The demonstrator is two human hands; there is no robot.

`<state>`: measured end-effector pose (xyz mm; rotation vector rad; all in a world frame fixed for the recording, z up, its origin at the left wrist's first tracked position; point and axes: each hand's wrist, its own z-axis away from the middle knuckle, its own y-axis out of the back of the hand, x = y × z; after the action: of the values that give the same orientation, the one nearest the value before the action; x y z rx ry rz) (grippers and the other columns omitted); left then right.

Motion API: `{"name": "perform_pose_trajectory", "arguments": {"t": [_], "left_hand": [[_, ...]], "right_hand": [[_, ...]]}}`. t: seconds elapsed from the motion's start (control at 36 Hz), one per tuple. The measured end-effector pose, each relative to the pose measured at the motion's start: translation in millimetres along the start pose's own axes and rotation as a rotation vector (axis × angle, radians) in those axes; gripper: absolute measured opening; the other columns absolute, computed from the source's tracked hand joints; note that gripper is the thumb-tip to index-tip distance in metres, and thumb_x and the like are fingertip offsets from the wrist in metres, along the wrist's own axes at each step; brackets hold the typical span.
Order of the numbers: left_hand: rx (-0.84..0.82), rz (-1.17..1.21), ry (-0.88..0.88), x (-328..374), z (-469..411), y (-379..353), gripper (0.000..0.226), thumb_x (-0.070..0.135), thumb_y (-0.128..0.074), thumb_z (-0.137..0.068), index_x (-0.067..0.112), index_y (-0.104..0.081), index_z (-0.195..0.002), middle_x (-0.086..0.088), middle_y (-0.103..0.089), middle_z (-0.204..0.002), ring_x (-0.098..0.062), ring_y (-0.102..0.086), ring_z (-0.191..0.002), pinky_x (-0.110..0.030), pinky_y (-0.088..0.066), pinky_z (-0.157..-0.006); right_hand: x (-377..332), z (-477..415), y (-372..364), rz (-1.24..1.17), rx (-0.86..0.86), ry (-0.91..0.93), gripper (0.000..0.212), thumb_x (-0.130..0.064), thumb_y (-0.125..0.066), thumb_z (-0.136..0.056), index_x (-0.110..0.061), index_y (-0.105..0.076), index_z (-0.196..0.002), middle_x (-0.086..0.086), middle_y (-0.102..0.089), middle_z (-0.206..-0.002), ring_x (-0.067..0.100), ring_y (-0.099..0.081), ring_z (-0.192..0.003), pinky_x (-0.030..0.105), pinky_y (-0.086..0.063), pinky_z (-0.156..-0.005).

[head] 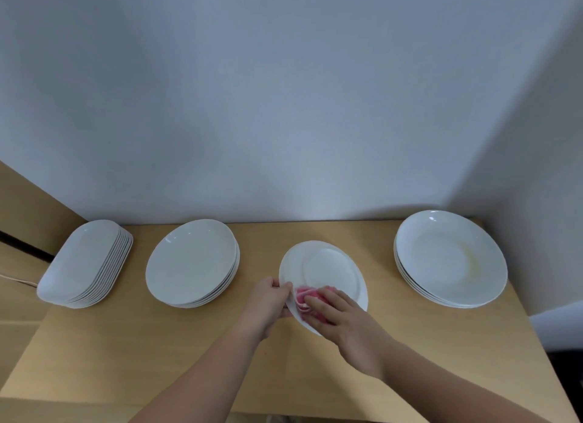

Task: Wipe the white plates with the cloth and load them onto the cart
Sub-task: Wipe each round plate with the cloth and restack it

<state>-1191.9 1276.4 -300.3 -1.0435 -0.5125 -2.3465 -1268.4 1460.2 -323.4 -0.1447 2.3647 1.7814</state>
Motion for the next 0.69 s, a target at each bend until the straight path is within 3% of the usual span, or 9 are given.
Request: {"name": "perform_pose_trajectory", "arguments": {"t": [0.25,0.33,0.42,0.53,0.69], "left_hand": [[-0.011,-0.077,-0.010,1,-3,3,0.013,0.017,-0.055,-0.097,0.006,-0.057,-0.105,-0.015,-0.068,-0.104,-0.029,-0.069,-0.094,-0.042,-0.060,-0.079],[-0.003,-0.097,-0.016,3,-5,7,0.016,0.019,-0.057,-0.096,0.008,-0.058,-0.107,-0.012,-0.067,-0.106,-0.028,-0.068,-0.097,-0.044,-0.060,-0.081],[-0.008,-0.078,-0.031,5,-6,12,0.020,0.016,-0.065,-0.092,0.005,-0.058,-0.107,-0.013,-0.067,-0.106,-0.028,-0.068,-0.095,-0.042,-0.060,-0.077],[0.002,-0.057,-0.023,3,-8,17,0.022,0.012,-0.067,-0.089,0.002,-0.057,-0.106,-0.015,-0.066,-0.106,-0.029,-0.068,-0.094,-0.041,-0.060,-0.074],[0.015,-0.069,-0.015,1,-8,12,0.017,0.011,-0.067,-0.090,0.006,-0.056,-0.102,-0.015,-0.064,-0.108,-0.031,-0.066,-0.098,-0.047,-0.059,-0.079]], "right_hand": [[24,48,-6,0.134,0.012,0.107,0.040,-0.012,-0.046,-0.089,-0.018,-0.065,-0.124,0.001,-0.059,-0.131,0.029,-0.055,-0.121,0.042,-0.043,-0.104],[39,66,-4,0.085,-0.002,0.033,0.039,-0.008,-0.045,-0.089,-0.018,-0.069,-0.118,0.000,-0.062,-0.127,0.024,-0.058,-0.117,0.041,-0.047,-0.100],[57,74,3,0.001,0.021,-0.123,0.039,0.005,-0.059,-0.078,-0.016,-0.074,-0.107,0.000,-0.063,-0.129,0.022,-0.060,-0.116,0.040,-0.054,-0.088],[67,47,21,-0.188,0.054,-0.252,0.056,0.021,-0.063,-0.073,-0.014,-0.071,-0.116,-0.004,-0.053,-0.141,0.017,-0.056,-0.120,0.035,-0.050,-0.097],[77,-35,28,-0.428,0.017,-0.405,0.052,0.014,-0.054,-0.086,-0.016,-0.063,-0.127,-0.001,-0.051,-0.142,0.013,-0.046,-0.129,0.028,-0.034,-0.112]]}}
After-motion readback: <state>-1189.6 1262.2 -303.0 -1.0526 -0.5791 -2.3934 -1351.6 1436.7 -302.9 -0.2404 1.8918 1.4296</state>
